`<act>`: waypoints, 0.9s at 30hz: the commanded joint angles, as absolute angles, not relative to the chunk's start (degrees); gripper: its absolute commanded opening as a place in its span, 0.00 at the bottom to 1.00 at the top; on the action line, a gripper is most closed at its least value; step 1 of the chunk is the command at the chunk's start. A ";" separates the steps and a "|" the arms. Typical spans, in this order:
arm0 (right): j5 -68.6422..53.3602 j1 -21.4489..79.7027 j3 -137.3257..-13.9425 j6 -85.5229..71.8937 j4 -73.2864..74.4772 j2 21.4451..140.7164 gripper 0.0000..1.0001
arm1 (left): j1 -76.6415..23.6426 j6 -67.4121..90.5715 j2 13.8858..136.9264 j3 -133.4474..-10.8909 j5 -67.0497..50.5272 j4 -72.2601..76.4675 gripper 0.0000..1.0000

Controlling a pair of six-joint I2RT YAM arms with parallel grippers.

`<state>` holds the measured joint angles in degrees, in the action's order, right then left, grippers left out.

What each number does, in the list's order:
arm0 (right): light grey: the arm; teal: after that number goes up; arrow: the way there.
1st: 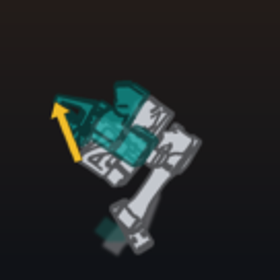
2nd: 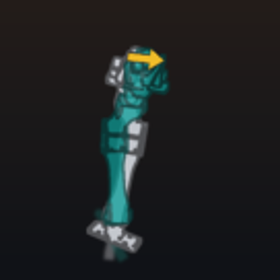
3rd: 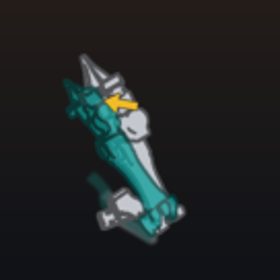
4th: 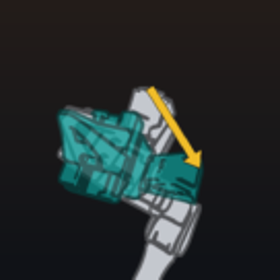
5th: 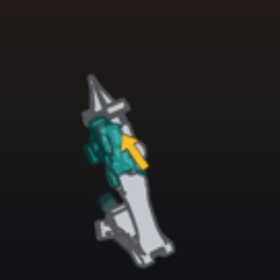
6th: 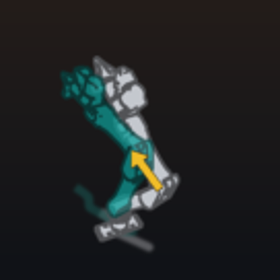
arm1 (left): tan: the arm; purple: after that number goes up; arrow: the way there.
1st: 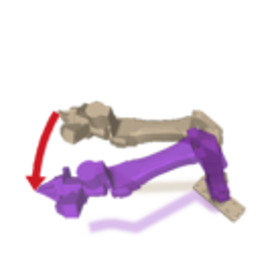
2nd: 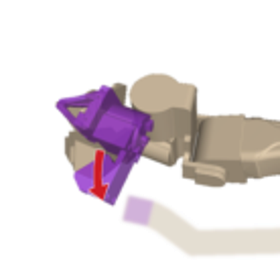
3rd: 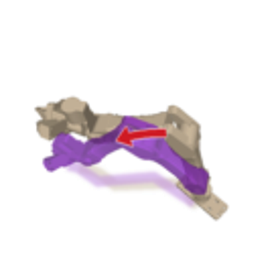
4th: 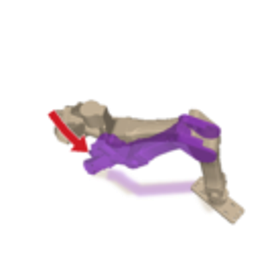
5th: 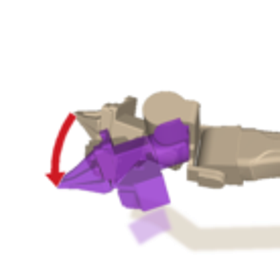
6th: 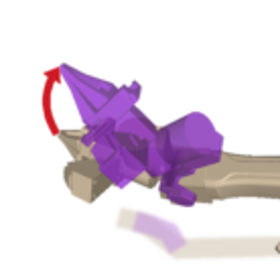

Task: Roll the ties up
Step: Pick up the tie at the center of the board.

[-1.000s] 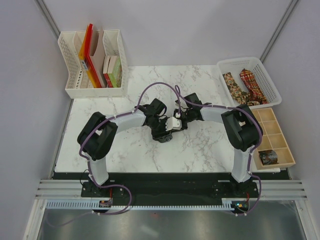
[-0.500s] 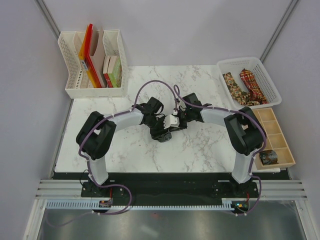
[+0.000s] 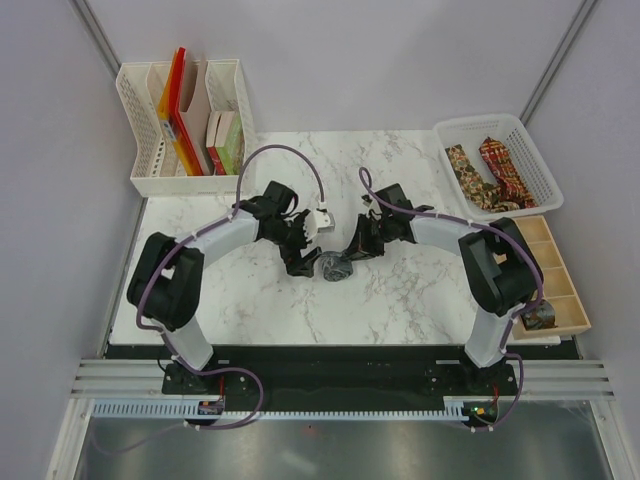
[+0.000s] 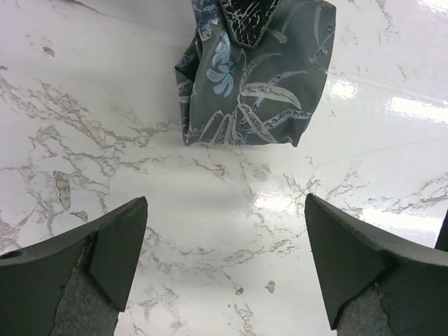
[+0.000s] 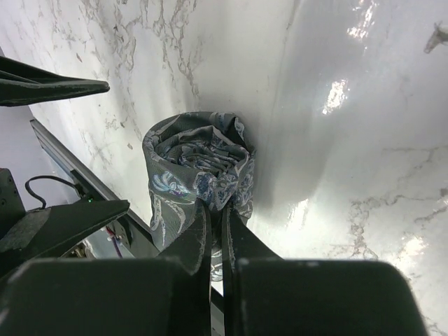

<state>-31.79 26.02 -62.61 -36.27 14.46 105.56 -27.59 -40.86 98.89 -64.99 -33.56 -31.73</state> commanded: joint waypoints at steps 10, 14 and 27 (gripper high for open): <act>-23.12 21.54 -64.34 -28.75 26.80 93.88 0.00 | -25.58 -34.02 89.04 -62.84 -38.41 -32.25 1.00; -21.10 18.90 -64.51 -23.92 29.52 87.47 0.00 | -25.58 -33.40 87.28 -62.66 -38.49 -32.87 1.00; -13.01 0.20 -76.90 3.41 50.61 72.34 0.00 | -25.75 -32.79 84.55 -63.19 -40.87 -35.07 1.00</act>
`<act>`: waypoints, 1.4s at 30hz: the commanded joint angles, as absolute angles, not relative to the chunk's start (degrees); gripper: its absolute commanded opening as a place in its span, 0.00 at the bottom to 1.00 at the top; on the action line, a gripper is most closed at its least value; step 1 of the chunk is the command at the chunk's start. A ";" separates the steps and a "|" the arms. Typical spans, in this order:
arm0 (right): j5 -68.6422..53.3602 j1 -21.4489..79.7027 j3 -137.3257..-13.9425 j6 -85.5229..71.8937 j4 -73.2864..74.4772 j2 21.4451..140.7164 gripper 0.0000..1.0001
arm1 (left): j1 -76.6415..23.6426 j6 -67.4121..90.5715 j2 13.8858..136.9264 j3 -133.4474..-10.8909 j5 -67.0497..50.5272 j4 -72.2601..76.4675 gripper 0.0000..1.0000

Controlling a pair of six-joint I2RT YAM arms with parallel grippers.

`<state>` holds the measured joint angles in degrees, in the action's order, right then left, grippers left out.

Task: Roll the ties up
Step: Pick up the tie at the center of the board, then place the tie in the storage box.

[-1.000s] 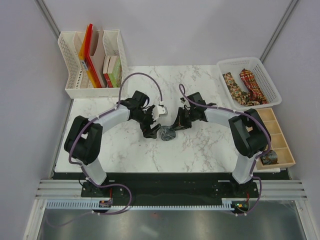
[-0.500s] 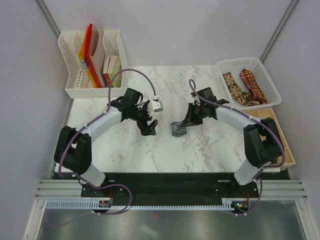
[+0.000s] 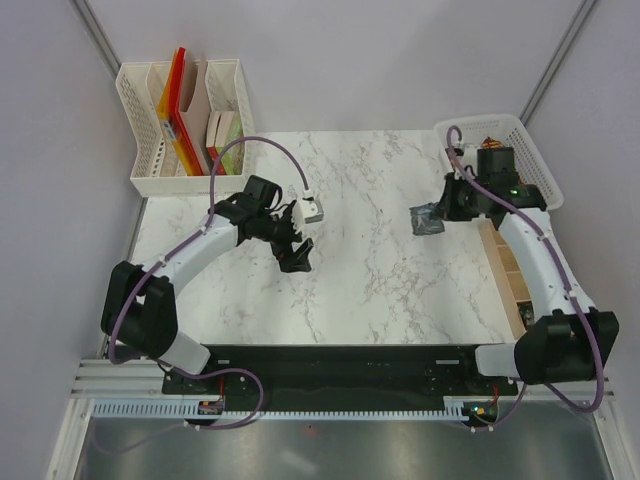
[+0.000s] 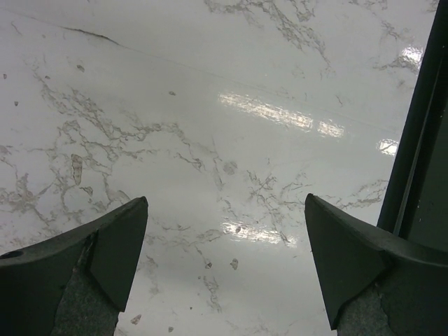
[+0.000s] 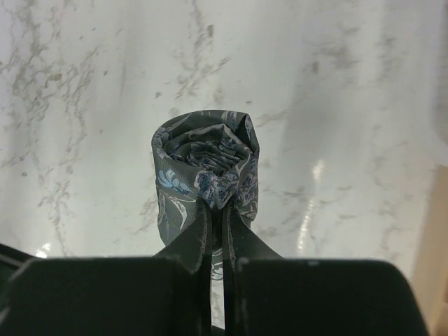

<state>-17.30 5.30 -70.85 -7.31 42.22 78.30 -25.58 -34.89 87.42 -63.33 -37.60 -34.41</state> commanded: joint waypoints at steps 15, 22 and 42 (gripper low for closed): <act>-0.35 -16.42 -88.14 20.30 67.22 74.96 0.00 | -26.19 -33.05 84.29 -62.84 -46.23 -35.07 1.00; 0.18 -21.09 -85.44 28.55 70.14 71.28 0.00 | -26.89 -32.61 83.85 -62.67 -47.20 -34.98 1.00; -21.19 -34.45 -83.07 108.67 83.67 77.09 0.00 | -31.46 -27.42 86.39 -71.98 -47.46 -41.22 1.00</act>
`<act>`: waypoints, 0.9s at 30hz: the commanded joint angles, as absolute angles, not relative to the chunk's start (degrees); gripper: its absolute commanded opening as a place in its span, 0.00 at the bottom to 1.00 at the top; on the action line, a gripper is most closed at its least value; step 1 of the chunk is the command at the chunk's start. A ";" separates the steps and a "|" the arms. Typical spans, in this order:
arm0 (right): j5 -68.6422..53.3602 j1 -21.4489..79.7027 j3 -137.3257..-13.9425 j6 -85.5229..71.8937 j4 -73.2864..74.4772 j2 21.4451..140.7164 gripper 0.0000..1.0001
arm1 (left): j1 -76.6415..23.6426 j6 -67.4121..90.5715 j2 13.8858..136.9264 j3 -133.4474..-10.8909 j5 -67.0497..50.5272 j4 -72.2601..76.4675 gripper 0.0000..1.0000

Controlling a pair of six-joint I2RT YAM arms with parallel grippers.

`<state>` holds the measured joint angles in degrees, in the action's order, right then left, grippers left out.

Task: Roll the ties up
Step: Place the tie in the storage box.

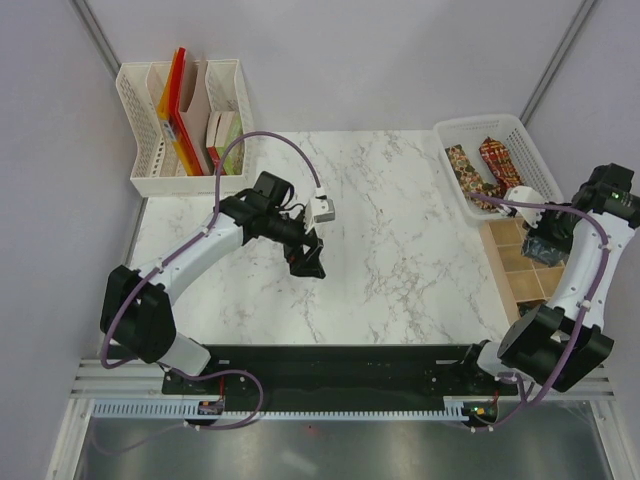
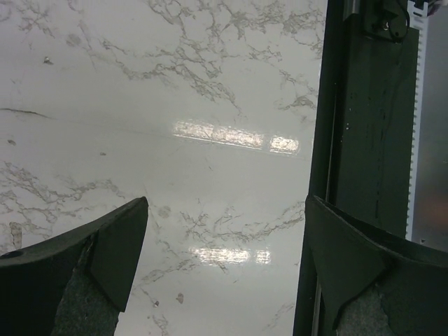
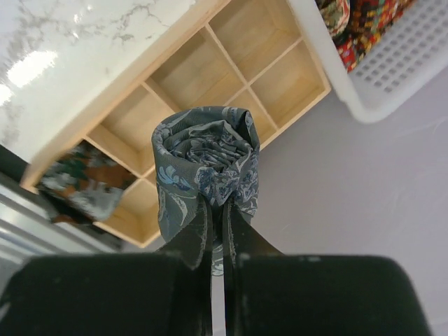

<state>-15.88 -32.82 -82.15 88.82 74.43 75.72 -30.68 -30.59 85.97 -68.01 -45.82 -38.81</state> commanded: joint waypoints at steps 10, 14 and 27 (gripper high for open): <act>-25.75 -38.49 -76.03 123.46 83.67 77.34 0.00 | -32.87 -25.58 89.12 -75.23 -46.32 -44.03 1.00; -27.25 -39.20 -72.43 131.64 83.67 77.78 0.00 | -33.57 -24.96 90.35 -76.46 -45.97 -44.03 1.00; -25.93 -39.11 -74.27 147.71 83.41 82.97 0.00 | -34.19 -24.87 92.20 -77.43 -45.53 -44.65 1.00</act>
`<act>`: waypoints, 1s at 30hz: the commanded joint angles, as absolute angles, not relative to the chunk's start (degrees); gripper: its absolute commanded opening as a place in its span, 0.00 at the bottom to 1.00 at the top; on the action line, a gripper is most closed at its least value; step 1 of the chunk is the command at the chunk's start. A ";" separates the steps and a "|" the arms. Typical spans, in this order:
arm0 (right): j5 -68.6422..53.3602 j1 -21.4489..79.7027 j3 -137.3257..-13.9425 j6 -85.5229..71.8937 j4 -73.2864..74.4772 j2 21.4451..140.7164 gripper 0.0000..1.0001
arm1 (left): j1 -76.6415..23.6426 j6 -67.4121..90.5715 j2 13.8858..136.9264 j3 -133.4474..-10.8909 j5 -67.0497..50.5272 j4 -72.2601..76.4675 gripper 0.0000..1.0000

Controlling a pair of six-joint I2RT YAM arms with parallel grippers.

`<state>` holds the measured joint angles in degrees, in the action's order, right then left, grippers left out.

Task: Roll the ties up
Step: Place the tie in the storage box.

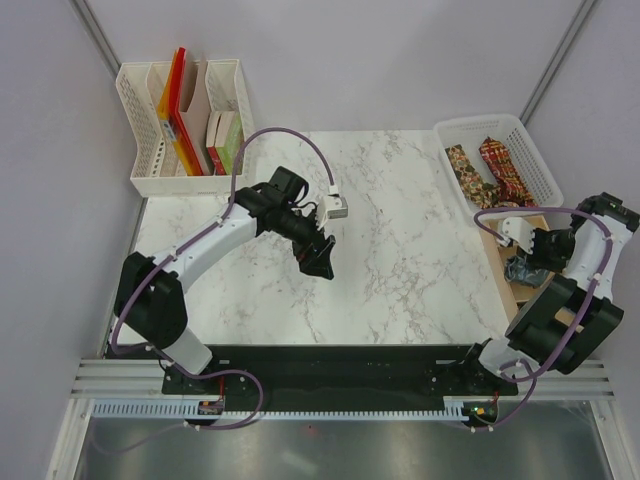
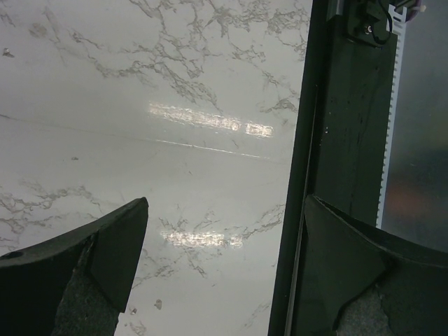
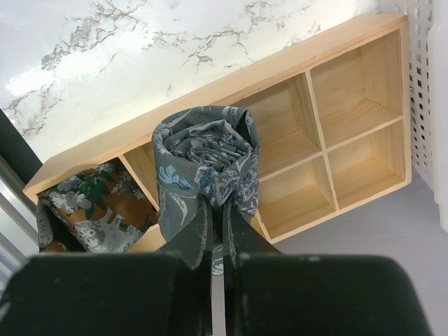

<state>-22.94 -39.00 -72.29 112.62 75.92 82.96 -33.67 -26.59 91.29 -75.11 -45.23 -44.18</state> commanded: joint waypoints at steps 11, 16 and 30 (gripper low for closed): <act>-26.98 -37.27 -79.10 149.07 79.28 87.98 0.00 | -34.19 -24.96 93.08 -77.70 -45.09 -44.91 1.00; -30.84 -34.11 -83.83 143.90 80.15 87.71 0.00 | -34.36 -24.96 93.34 -77.96 -45.00 -44.91 1.00; -26.28 -32.08 -83.15 152.84 81.48 89.30 0.00 | -34.37 -25.58 92.64 -77.87 -44.47 -45.18 1.00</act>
<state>-25.78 -32.38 -84.31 112.81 75.79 88.86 -33.91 -26.52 93.27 -75.83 -44.82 -44.73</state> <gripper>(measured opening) 0.034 0.993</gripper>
